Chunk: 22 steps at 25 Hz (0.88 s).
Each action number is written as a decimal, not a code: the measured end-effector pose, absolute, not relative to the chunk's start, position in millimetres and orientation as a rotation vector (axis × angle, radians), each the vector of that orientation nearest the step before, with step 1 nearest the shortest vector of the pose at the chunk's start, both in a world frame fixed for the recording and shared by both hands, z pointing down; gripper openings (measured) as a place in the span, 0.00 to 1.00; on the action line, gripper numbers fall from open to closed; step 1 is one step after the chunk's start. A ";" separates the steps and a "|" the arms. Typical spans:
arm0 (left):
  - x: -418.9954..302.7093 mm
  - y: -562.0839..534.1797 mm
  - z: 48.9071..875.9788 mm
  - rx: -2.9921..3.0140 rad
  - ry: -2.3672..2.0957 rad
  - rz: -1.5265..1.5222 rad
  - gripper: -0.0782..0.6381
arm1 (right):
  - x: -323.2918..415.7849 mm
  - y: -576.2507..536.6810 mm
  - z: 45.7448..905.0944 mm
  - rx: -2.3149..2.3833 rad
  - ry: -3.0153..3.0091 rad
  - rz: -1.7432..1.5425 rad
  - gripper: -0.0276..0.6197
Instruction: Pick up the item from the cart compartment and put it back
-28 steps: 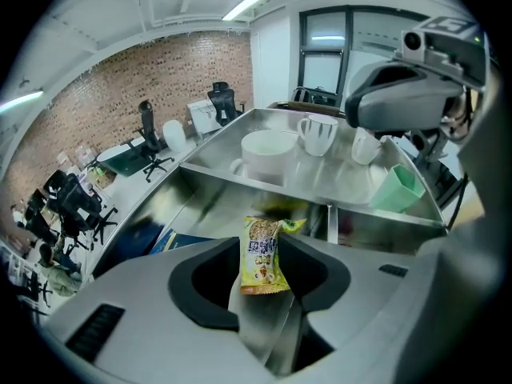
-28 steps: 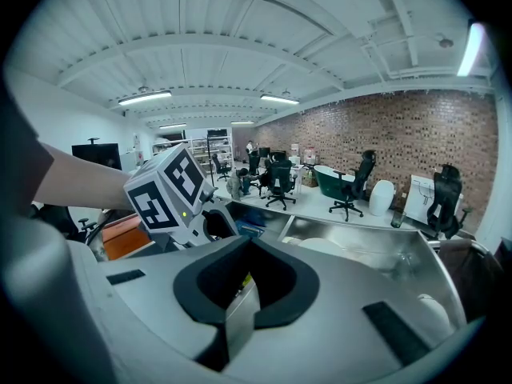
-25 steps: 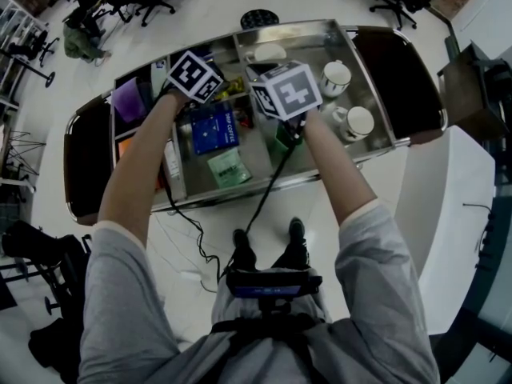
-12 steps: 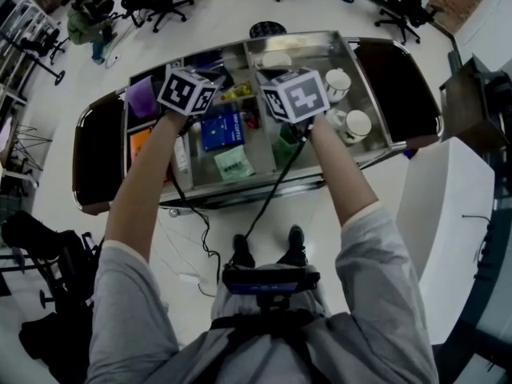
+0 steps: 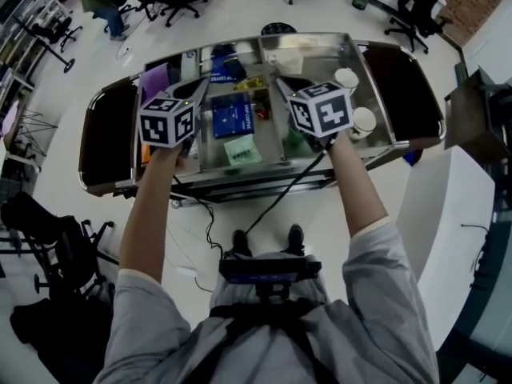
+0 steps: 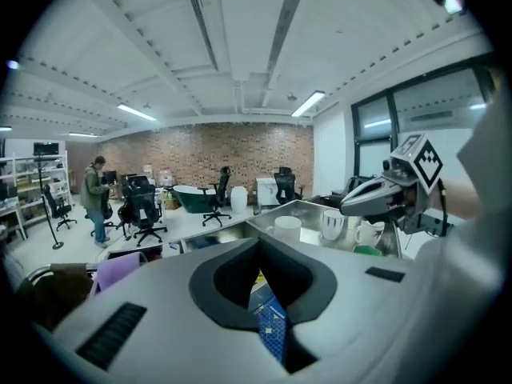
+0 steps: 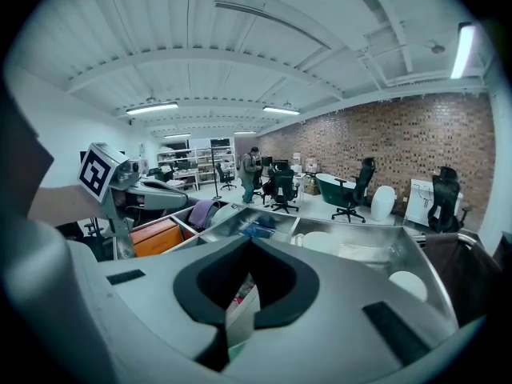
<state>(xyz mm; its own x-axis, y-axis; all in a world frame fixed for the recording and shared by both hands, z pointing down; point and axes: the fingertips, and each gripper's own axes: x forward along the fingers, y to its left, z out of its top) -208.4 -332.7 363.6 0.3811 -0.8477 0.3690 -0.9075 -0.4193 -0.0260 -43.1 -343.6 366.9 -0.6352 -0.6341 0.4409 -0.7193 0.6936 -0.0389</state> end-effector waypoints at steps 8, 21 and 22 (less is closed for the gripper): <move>-239.7 -262.0 352.9 2.403 -1.728 0.281 0.12 | -19.1 -296.5 370.2 1.063 -2.569 0.318 0.06; -267.3 -182.2 368.6 2.282 -1.848 0.149 0.12 | 20.1 -240.0 387.6 1.170 -2.614 0.459 0.06; -268.1 -179.1 371.0 2.277 -1.850 0.147 0.12 | 22.4 -237.8 389.8 1.179 -2.613 0.469 0.06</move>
